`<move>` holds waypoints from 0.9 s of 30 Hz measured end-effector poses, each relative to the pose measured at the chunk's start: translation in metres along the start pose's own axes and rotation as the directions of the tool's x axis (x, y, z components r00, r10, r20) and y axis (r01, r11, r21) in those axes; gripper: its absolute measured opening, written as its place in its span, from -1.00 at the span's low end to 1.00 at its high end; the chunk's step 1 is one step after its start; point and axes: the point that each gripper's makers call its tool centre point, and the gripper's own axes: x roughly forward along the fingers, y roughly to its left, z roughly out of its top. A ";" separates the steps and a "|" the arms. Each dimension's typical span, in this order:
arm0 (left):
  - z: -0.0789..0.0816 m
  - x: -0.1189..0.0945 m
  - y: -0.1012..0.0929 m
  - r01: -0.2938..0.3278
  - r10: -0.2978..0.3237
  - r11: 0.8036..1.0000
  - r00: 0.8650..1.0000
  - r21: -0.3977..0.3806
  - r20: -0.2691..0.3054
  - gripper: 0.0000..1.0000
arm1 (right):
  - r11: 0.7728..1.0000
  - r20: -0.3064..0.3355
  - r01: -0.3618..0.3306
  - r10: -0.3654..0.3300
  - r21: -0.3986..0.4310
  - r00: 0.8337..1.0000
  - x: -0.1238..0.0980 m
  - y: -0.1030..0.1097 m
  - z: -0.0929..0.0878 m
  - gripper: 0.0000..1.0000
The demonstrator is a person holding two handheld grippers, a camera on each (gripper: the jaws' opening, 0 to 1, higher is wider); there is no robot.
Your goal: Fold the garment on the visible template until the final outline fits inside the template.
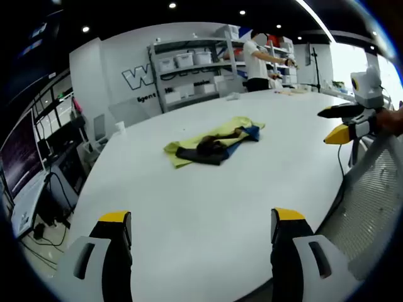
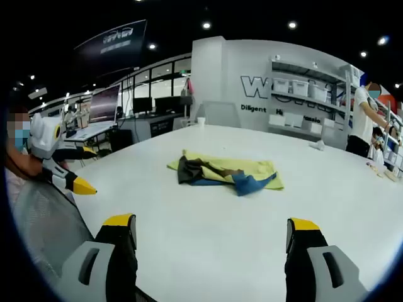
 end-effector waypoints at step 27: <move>-0.001 0.000 -0.001 0.004 -0.004 1.000 1.000 0.005 -0.003 0.75 | 1.000 -0.027 0.003 -0.003 -0.005 1.000 0.000 -0.001 -0.005 0.92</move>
